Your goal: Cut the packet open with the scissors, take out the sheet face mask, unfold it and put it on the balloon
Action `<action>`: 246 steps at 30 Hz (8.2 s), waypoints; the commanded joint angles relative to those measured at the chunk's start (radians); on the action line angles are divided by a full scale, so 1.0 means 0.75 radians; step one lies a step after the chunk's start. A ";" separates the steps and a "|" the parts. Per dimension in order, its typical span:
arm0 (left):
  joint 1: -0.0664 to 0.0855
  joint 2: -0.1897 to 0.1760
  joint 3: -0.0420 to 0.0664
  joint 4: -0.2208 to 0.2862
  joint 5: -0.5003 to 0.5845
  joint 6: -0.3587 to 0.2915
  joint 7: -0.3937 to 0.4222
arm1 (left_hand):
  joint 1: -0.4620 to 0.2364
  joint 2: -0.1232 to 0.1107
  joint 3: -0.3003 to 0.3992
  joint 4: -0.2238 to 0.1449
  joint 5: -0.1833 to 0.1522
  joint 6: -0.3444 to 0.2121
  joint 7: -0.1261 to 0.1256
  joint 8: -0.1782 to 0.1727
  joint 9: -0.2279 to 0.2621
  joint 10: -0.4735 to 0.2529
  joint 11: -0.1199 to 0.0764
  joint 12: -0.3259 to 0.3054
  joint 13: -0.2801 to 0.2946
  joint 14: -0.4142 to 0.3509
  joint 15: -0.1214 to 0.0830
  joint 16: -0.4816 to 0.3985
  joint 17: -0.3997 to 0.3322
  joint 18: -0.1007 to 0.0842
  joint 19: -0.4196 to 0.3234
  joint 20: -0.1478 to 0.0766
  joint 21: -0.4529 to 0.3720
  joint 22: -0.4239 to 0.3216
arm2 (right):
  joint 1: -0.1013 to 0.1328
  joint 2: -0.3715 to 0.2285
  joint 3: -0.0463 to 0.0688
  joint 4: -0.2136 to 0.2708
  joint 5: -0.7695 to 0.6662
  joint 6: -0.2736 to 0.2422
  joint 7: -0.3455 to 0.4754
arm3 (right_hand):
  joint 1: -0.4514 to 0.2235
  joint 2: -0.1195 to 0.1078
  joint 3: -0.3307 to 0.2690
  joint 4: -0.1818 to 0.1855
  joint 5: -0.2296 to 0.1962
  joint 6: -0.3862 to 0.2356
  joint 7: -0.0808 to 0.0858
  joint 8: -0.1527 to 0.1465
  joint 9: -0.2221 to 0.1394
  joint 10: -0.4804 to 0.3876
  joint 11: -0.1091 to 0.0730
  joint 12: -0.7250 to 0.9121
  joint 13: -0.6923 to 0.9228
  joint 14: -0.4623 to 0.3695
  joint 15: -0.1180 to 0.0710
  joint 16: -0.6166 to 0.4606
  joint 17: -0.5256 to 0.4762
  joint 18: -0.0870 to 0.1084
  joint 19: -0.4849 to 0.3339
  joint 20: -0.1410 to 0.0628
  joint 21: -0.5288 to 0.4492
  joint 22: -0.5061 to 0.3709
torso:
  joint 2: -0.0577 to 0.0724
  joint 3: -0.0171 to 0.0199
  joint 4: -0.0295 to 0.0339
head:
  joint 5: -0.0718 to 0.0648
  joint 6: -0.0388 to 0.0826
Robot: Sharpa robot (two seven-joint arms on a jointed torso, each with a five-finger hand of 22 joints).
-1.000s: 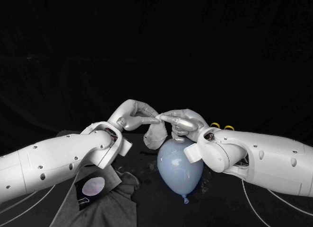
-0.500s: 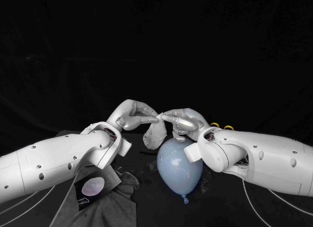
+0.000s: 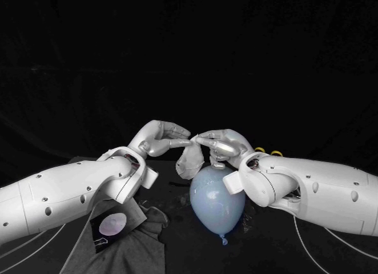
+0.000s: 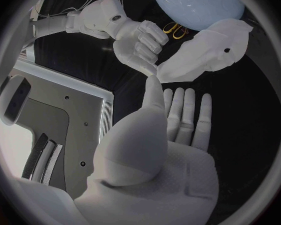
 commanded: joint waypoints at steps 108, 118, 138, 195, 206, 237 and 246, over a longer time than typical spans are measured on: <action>-0.056 -0.027 0.019 0.052 0.972 0.314 0.197 | -0.372 0.145 -0.026 0.177 0.004 -0.246 0.103 -0.159 -0.046 -0.383 0.084 -0.216 -0.011 0.046 0.073 -0.713 -0.065 0.034 -0.181 0.002 -0.083 -0.020 | 0.063 0.127 0.037 -0.228 -0.919 -0.272 -0.034 | 0.019 -0.040 0.050 -0.031 0.003 0.014 -0.007 0.007 -0.001 -0.003 0.000 -0.011 0.176 0.147 -0.005 0.005 0.351 0.005 -0.006 -0.005 -0.022 0.225 | -0.001 -0.0003 -0.0002 | -0.018 0.005; -0.056 0.006 0.019 0.027 0.980 0.349 0.159 | -0.406 0.145 -0.033 0.179 0.003 -0.249 0.110 -0.160 -0.045 -0.397 0.089 -0.216 -0.011 -0.025 0.082 -0.751 -0.079 -0.021 -0.278 0.002 -0.127 -0.032 | 0.063 0.132 0.037 -0.201 -0.922 -0.281 -0.007 | 0.018 -0.041 0.050 -0.031 0.003 0.014 -0.007 0.006 -0.001 -0.005 0.001 -0.014 0.173 0.147 -0.005 0.005 0.351 0.005 -0.005 -0.005 -0.021 0.225 | 0.001 0.0009 0.0011 | -0.014 0.012; -0.056 0.029 0.019 -0.005 0.929 0.354 0.150 | -0.458 0.119 -0.034 0.180 0.002 -0.259 0.109 -0.170 -0.048 -0.417 0.093 -0.217 -0.012 -0.142 0.097 -0.805 -0.102 -0.048 -0.429 0.001 -0.181 -0.039 | 0.065 0.153 0.037 -0.209 -0.968 -0.225 -0.005 | 0.015 -0.047 0.051 -0.029 0.003 0.014 -0.006 0.005 -0.002 -0.013 0.001 -0.022 0.164 0.147 -0.005 0.005 0.351 0.007 -0.011 -0.005 -0.031 0.222 | 0.001 -0.0003 -0.0002 | -0.012 0.021; -0.055 0.069 0.019 -0.036 0.857 0.598 -0.043 | -0.278 -0.384 1.461 -0.187 0.004 0.026 0.070 -0.100 -0.025 0.005 0.038 -0.202 0.001 0.359 0.022 -0.771 -0.052 0.107 0.221 -0.009 0.042 0.013 | 0.087 0.201 0.036 -0.416 -0.696 -0.228 -0.015 | -0.057 -0.160 -0.186 0.159 0.008 -0.063 0.043 -0.134 -0.083 -0.223 0.048 -0.230 -0.034 0.095 0.037 -0.027 0.235 0.051 -0.146 0.034 -0.257 0.153 | 0.001 -0.0006 -0.0001 | -0.027 0.017; -0.055 0.058 0.020 -0.096 1.068 0.678 0.128 | -0.440 -0.370 1.414 -0.097 0.003 0.019 0.053 -0.085 -0.017 0.013 0.029 -0.202 0.002 0.342 0.022 -0.792 -0.057 0.111 0.235 -0.005 0.033 0.000 | 0.089 0.044 0.031 -0.261 -0.373 -0.324 0.168 | 0.072 -0.195 -0.147 0.150 0.010 -0.049 0.056 -0.156 -0.105 -0.639 0.059 -1.153 -0.908 -0.376 0.042 -0.631 -0.653 0.156 -0.510 0.043 -1.092 -0.268 | 0.001 0.0001 -0.0040 | -0.026 0.012; -0.069 -0.104 0.062 0.066 1.301 0.777 0.288 | -0.855 -0.291 0.987 0.181 0.003 -0.220 0.085 -0.152 -0.043 -0.186 0.059 -0.209 -0.003 0.319 0.038 -0.827 -0.051 0.110 0.312 -0.005 -0.038 -0.007 | -0.111 -0.259 -0.009 0.215 -0.144 -0.276 0.233 | 0.160 -0.233 -0.168 -0.019 0.036 0.040 0.039 -0.218 -0.137 -0.437 0.038 -1.487 -1.353 -0.186 0.016 -0.581 -0.512 0.153 -0.379 0.013 -1.085 -0.305 | 0.002 0.0005 -0.0004 | 0.045 -0.048; -0.069 -0.132 0.078 0.135 1.303 0.781 0.303 | -0.934 -0.216 0.924 0.184 0.003 -0.313 0.103 -0.180 -0.060 -0.291 0.074 -0.213 -0.007 0.306 0.048 -0.836 -0.050 0.104 0.288 -0.002 -0.072 -0.006 | -0.126 -0.241 -0.010 0.236 -0.191 -0.232 0.195 | 0.121 -0.251 -0.181 -0.010 0.035 0.012 0.054 -0.254 -0.153 -0.467 0.055 -1.538 -1.406 -0.092 0.027 -0.428 -0.329 0.139 -0.317 0.016 -0.967 -0.240 | -0.001 0.0016 0.0002 | 0.046 -0.053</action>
